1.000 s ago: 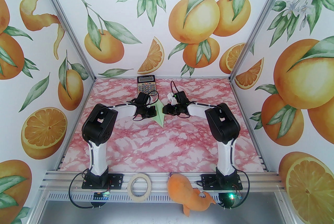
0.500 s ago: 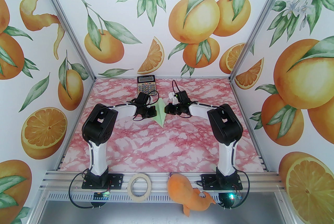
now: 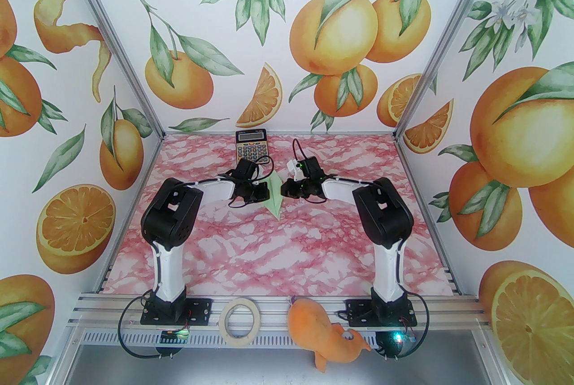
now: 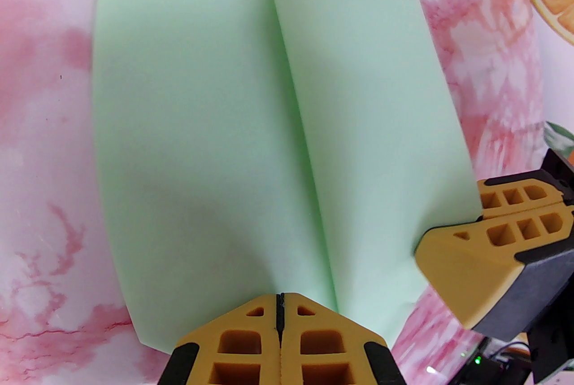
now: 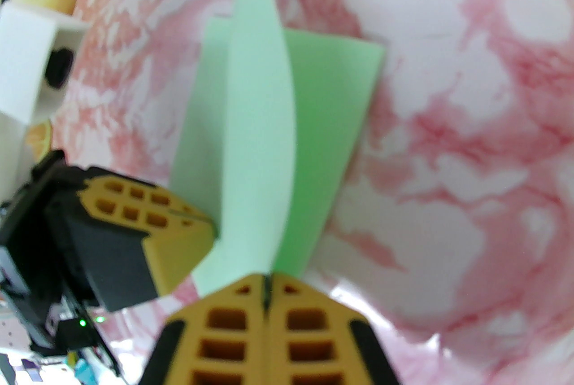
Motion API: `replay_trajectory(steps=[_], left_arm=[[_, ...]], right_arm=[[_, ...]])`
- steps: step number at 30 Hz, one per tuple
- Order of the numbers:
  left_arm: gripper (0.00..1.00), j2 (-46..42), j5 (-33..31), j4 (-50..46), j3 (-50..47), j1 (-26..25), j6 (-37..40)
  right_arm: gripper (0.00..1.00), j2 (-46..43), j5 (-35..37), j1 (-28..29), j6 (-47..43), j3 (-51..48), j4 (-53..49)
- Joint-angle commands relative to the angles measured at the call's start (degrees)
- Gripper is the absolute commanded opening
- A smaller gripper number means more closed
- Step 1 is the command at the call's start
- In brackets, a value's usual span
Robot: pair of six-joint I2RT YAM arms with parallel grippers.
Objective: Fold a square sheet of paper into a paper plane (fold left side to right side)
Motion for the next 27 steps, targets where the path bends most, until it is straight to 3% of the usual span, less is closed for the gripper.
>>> replay_trajectory(steps=[1,27], left_arm=[[0.02,2.3,0.2,-2.5,0.3,-0.9,0.7],[0.01,2.8,0.6,-2.8,0.7,-1.1,0.9]], right_arm=[[0.00,1.9,-0.2,0.3,-1.1,2.1,-0.6],[0.01,4.2,-1.2,1.0,-1.6,4.3,-0.7]])
